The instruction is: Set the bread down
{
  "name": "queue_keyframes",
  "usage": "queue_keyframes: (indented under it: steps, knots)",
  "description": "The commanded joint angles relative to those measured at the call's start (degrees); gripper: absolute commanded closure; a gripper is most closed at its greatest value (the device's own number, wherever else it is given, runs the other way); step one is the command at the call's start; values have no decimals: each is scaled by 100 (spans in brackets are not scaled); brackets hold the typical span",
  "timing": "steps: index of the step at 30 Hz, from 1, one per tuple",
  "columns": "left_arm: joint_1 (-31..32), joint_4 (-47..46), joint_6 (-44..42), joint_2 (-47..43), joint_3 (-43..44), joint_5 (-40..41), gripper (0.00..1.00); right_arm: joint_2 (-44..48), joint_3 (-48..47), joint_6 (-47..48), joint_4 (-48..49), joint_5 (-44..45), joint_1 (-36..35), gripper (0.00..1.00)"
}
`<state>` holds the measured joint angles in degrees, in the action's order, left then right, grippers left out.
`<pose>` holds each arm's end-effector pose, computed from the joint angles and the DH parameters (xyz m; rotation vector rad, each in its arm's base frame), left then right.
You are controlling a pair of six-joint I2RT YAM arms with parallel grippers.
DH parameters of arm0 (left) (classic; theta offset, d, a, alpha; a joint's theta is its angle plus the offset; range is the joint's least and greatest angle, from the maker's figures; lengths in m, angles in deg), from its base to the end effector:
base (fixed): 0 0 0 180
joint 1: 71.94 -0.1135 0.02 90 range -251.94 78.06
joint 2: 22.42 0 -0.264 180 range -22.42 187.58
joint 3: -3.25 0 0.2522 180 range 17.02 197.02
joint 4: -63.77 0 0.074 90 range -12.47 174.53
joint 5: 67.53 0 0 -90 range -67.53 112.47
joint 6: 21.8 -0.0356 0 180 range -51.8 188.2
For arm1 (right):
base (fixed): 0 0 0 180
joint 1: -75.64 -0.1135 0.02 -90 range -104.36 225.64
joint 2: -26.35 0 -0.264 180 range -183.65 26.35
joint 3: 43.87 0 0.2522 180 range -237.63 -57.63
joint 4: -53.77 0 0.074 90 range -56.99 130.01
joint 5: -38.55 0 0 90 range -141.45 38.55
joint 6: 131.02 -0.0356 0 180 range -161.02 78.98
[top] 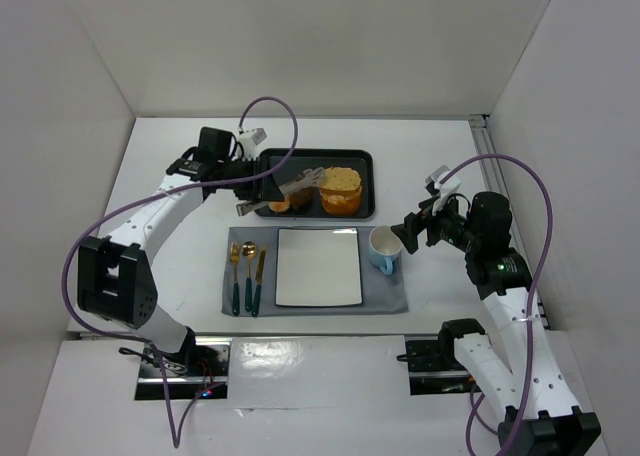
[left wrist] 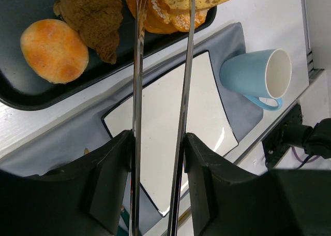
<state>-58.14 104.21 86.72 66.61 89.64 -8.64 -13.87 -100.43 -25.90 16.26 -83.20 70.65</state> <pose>0.3295 -0.0999 0.2945 0.1866 2.3557 -0.9106 0.1554 0.0324 0.3173 -0.6849 1.7769 0.4164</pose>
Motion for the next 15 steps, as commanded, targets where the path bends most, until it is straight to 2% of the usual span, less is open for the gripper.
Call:
queue_keyframes:
  steps: [1,12,15]
  knots:
    - [26,-101,20,123,24,-439,43,76,-219,62,2,-16,-19,0]
    - [26,-101,20,369,77,-562,43,129,-219,62,2,-16,-19,0]
    - [26,-101,20,439,77,-729,52,129,-219,62,2,-16,-19,0]
